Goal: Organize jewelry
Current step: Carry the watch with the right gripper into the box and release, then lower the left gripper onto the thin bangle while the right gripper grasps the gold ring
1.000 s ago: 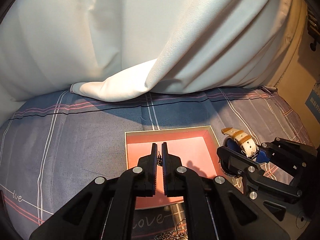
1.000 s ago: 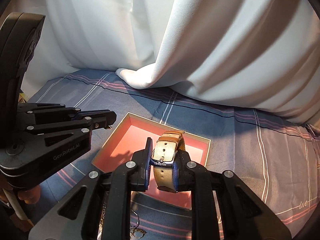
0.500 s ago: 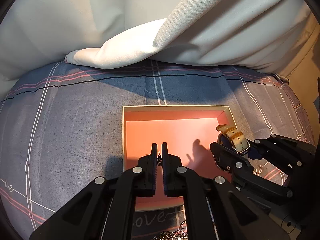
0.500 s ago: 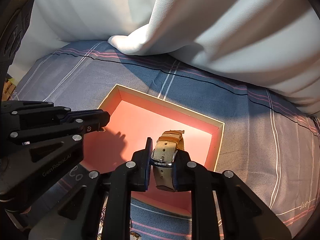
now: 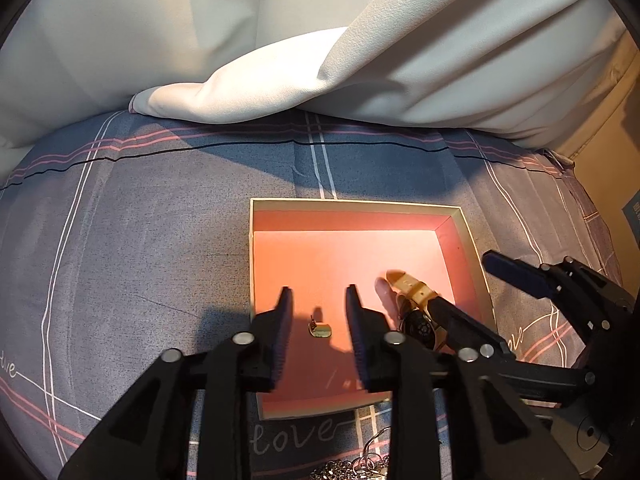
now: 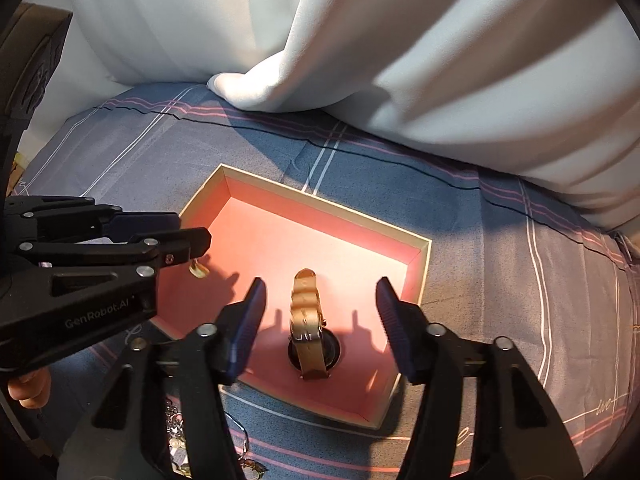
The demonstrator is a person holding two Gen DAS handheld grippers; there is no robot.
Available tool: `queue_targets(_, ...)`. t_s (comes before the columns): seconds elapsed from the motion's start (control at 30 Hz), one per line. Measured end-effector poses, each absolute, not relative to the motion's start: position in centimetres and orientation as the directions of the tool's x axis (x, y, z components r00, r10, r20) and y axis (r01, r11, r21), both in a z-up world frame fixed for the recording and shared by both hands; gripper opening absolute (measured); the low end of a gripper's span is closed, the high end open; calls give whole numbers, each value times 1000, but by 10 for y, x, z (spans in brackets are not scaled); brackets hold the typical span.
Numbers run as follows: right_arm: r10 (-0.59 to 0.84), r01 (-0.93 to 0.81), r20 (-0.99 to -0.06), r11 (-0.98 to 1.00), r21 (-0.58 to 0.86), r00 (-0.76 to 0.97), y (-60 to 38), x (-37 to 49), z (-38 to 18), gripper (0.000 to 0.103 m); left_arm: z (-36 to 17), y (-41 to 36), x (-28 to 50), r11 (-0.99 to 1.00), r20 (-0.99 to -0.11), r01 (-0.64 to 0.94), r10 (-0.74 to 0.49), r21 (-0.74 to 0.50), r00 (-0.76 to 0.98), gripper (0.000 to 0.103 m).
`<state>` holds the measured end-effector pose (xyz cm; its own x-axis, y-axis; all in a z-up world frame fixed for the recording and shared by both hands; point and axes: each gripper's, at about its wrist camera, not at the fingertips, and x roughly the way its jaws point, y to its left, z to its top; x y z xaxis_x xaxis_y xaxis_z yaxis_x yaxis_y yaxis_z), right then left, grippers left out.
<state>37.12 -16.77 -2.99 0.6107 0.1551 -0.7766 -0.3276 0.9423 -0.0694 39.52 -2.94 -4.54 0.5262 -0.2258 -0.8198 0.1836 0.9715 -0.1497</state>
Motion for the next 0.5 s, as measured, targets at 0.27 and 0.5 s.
queue_targets(0.27, 176, -323, -718, 944, -71, 673, -191, 296, -29, 65, -42, -12, 322, 956, -763, 259, -267, -134, 589, 64)
queue_targets(0.5, 246, -290, -763, 954, 79, 598, -208, 248, -80, 65, -96, 2, 264, 962, -807, 203, -263, -180, 529, 64)
